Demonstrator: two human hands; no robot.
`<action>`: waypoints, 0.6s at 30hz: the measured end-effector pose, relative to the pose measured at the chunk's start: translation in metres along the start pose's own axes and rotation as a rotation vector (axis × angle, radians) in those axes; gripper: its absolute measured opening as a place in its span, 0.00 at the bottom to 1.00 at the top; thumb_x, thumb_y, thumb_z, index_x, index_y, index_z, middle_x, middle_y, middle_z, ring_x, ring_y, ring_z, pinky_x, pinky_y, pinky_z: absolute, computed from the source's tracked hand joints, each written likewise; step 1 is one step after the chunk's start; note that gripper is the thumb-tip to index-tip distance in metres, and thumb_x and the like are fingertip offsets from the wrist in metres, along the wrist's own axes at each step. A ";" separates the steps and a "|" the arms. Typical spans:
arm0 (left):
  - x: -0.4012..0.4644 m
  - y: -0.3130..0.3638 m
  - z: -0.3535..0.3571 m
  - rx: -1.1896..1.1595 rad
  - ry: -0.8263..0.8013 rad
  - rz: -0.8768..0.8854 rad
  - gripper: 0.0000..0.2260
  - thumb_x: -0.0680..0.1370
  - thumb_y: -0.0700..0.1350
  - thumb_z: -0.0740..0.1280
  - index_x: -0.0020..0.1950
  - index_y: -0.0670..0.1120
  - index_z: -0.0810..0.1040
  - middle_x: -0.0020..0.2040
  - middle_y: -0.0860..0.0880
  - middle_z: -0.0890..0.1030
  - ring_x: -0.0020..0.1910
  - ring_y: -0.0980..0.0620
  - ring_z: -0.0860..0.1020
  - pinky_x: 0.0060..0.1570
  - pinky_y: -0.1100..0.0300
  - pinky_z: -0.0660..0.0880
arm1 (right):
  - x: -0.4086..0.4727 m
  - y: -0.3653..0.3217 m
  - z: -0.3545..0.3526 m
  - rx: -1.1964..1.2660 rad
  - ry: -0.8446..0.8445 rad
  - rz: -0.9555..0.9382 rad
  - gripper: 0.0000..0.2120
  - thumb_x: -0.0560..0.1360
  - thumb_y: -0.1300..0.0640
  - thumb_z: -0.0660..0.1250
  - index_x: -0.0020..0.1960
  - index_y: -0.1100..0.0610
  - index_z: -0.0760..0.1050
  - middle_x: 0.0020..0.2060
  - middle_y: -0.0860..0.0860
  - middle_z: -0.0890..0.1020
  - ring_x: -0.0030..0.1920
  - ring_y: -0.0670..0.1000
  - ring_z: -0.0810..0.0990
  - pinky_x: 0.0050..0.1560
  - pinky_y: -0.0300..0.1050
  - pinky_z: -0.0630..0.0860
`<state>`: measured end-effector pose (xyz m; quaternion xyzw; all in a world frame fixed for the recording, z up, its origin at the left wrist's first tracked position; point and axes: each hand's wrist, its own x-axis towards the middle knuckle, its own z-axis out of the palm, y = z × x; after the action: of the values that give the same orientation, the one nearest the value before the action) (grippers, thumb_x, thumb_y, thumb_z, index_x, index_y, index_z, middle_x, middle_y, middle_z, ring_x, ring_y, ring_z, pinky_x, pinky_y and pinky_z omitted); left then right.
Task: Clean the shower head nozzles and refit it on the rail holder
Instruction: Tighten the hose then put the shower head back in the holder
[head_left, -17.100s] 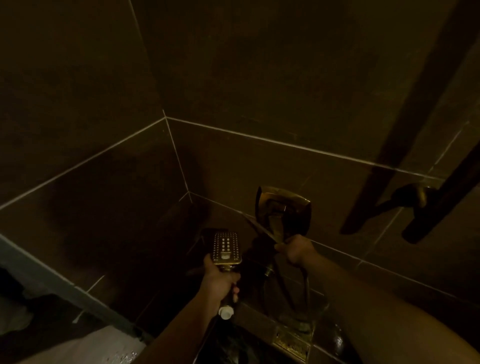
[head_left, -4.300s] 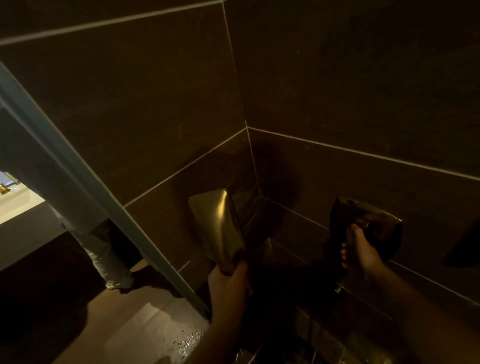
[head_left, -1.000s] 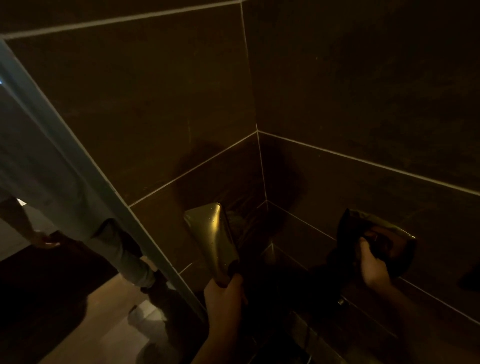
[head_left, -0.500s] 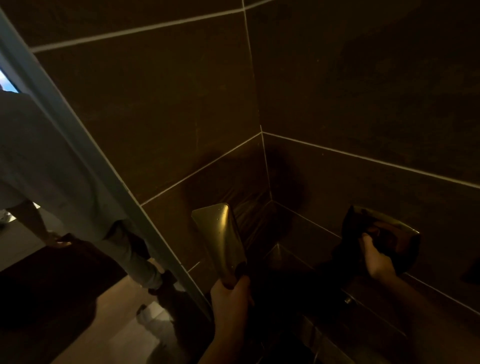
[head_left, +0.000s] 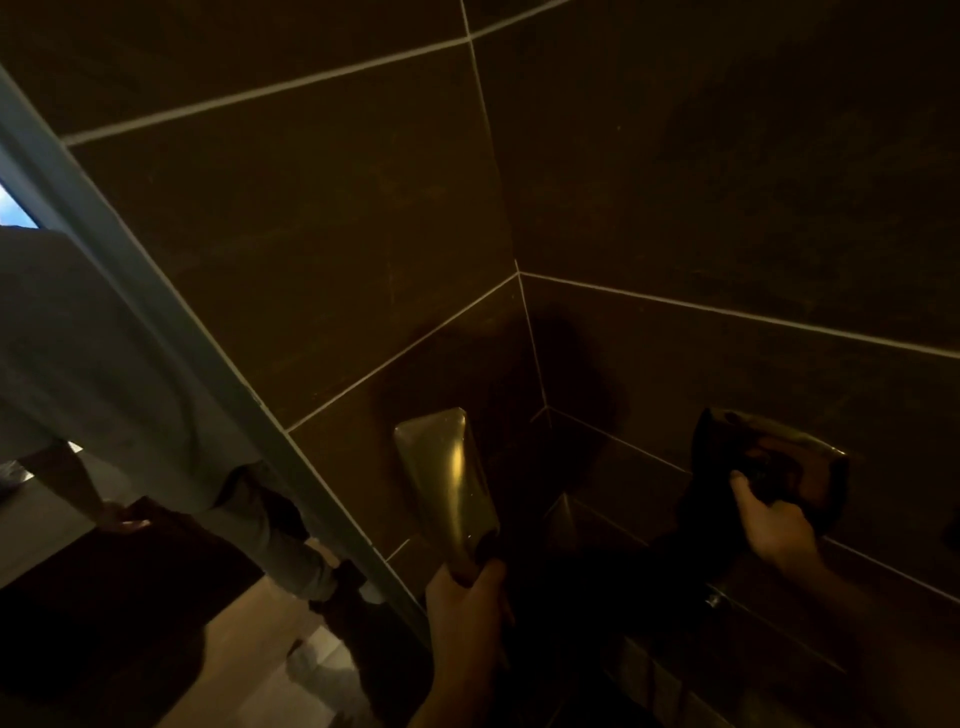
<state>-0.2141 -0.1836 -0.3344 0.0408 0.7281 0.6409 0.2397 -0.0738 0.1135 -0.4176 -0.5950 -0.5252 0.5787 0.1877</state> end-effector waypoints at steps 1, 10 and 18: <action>0.000 -0.002 0.001 0.008 -0.013 -0.006 0.02 0.79 0.36 0.67 0.50 0.37 0.76 0.35 0.43 0.77 0.31 0.49 0.76 0.33 0.56 0.74 | 0.000 0.001 -0.002 -0.022 -0.010 -0.012 0.21 0.78 0.39 0.61 0.40 0.57 0.73 0.38 0.54 0.77 0.37 0.55 0.76 0.48 0.53 0.75; -0.011 0.000 0.016 0.027 -0.066 -0.011 0.02 0.78 0.38 0.69 0.49 0.40 0.78 0.32 0.45 0.77 0.30 0.50 0.77 0.33 0.56 0.74 | 0.009 0.009 -0.014 -0.059 -0.106 0.014 0.39 0.73 0.31 0.61 0.72 0.60 0.68 0.68 0.61 0.73 0.63 0.63 0.74 0.63 0.58 0.71; -0.025 0.011 0.038 -0.015 -0.231 -0.022 0.08 0.78 0.45 0.70 0.54 0.42 0.80 0.30 0.47 0.77 0.29 0.52 0.76 0.37 0.55 0.76 | 0.008 0.070 -0.037 -0.381 -0.033 -0.145 0.28 0.70 0.39 0.68 0.64 0.54 0.71 0.54 0.53 0.79 0.50 0.54 0.80 0.52 0.56 0.80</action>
<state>-0.1796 -0.1563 -0.3190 0.1045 0.6914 0.6345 0.3294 -0.0144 0.1079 -0.4703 -0.5709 -0.6696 0.4634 0.1042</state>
